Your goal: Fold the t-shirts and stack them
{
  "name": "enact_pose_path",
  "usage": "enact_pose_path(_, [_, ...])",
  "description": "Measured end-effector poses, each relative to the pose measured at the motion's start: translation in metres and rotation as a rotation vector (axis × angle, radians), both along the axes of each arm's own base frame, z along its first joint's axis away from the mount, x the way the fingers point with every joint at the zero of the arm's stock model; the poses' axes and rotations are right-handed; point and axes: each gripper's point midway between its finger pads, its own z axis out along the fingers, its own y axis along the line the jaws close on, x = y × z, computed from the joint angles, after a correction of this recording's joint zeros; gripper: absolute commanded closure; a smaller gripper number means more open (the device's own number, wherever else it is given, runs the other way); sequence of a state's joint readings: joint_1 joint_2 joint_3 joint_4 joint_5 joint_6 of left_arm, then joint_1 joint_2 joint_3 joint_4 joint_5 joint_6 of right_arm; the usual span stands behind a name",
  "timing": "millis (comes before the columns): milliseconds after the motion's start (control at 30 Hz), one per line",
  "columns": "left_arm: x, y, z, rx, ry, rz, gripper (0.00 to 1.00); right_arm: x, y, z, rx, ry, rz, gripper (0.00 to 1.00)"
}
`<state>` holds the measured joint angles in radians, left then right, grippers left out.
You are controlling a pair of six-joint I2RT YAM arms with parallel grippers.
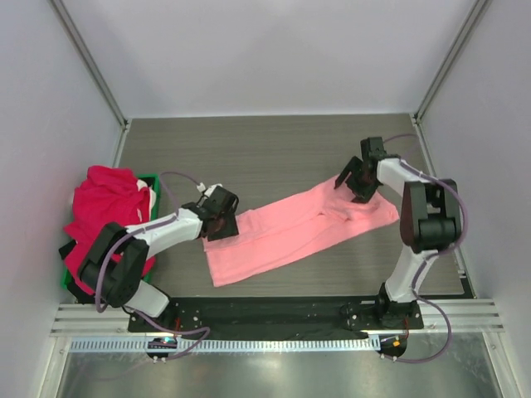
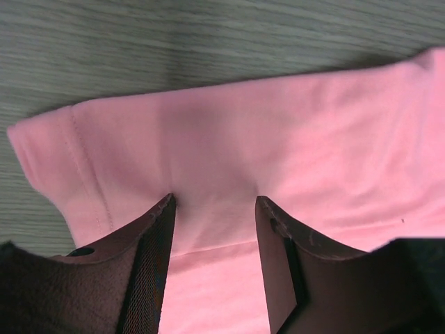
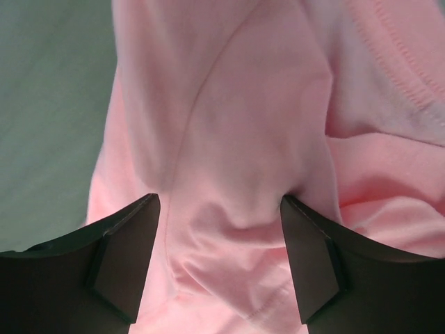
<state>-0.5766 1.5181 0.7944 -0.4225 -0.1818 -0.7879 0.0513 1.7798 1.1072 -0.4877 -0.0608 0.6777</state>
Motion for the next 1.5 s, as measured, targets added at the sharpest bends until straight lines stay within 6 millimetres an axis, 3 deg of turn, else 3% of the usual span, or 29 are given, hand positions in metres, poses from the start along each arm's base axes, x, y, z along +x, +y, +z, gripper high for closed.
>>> enact_pose_path(67, [-0.006, -0.010, -0.001, -0.034, -0.024, -0.007, 0.49, 0.036, 0.009, 0.003, 0.014, -0.021, 0.022, 0.24])
enact_pose_path(167, [-0.021, -0.039, -0.001, -0.137, -0.047, -0.029, 0.48, 0.107, 0.036, 0.008, 0.028, -0.112, 0.094, 0.24])
enact_pose_path(233, [-0.035, -0.067, 0.000, -0.239, -0.048, -0.052, 0.48, 0.152, 0.064, 0.011, 0.039, -0.185, 0.158, 0.24])
enact_pose_path(333, [-0.065, -0.114, 0.004, -0.389, -0.007, -0.117, 0.48, 0.217, 0.122, 0.018, 0.079, -0.322, 0.269, 0.23])
enact_pose_path(433, [-0.090, -0.155, 0.009, -0.488, 0.059, -0.183, 0.48, 0.257, 0.189, 0.023, 0.143, -0.459, 0.379, 0.21])
enact_pose_path(500, [-0.096, -0.171, 0.009, -0.523, 0.088, -0.202, 0.48, 0.264, 0.214, 0.026, 0.174, -0.511, 0.421, 0.20])
enact_pose_path(567, [-0.100, -0.179, 0.010, -0.546, 0.113, -0.208, 0.48, 0.263, 0.236, 0.027, 0.200, -0.544, 0.456, 0.19])
enact_pose_path(700, [-0.101, -0.181, 0.011, -0.554, 0.129, -0.204, 0.48, 0.262, 0.249, 0.027, 0.230, -0.580, 0.485, 0.19])
enact_pose_path(833, [-0.103, -0.178, 0.013, -0.518, 0.142, -0.203, 0.45, 0.263, 0.247, 0.029, 0.251, -0.591, 0.494, 0.18])
enact_pose_path(933, [-0.111, -0.164, 0.018, -0.427, 0.153, -0.196, 0.41, 0.260, 0.241, 0.032, 0.224, -0.582, 0.477, 0.15])
enact_pose_path(1000, [-0.120, -0.152, 0.028, -0.369, 0.146, -0.204, 0.38, 0.256, 0.234, 0.030, 0.195, -0.553, 0.462, 0.08])
enact_pose_path(1100, [-0.126, -0.137, 0.053, -0.330, 0.093, -0.215, 0.35, 0.250, 0.223, 0.042, 0.159, -0.527, 0.447, 0.02])
enact_pose_path(1233, [-0.127, -0.113, 0.087, -0.336, 0.009, -0.193, 0.34, 0.238, 0.209, 0.086, 0.120, -0.528, 0.447, 0.00])
enact_pose_path(1333, [-0.128, -0.099, 0.104, -0.365, -0.045, -0.172, 0.34, 0.214, 0.192, 0.141, 0.085, -0.557, 0.436, 0.02])
enact_pose_path(1433, [-0.132, -0.081, 0.099, -0.358, -0.058, -0.138, 0.33, 0.158, 0.163, 0.195, 0.047, -0.569, 0.398, 0.06])
enact_pose_path(1500, [-0.133, -0.072, 0.090, -0.336, -0.052, -0.116, 0.33, 0.109, 0.140, 0.216, 0.030, -0.571, 0.357, 0.09])
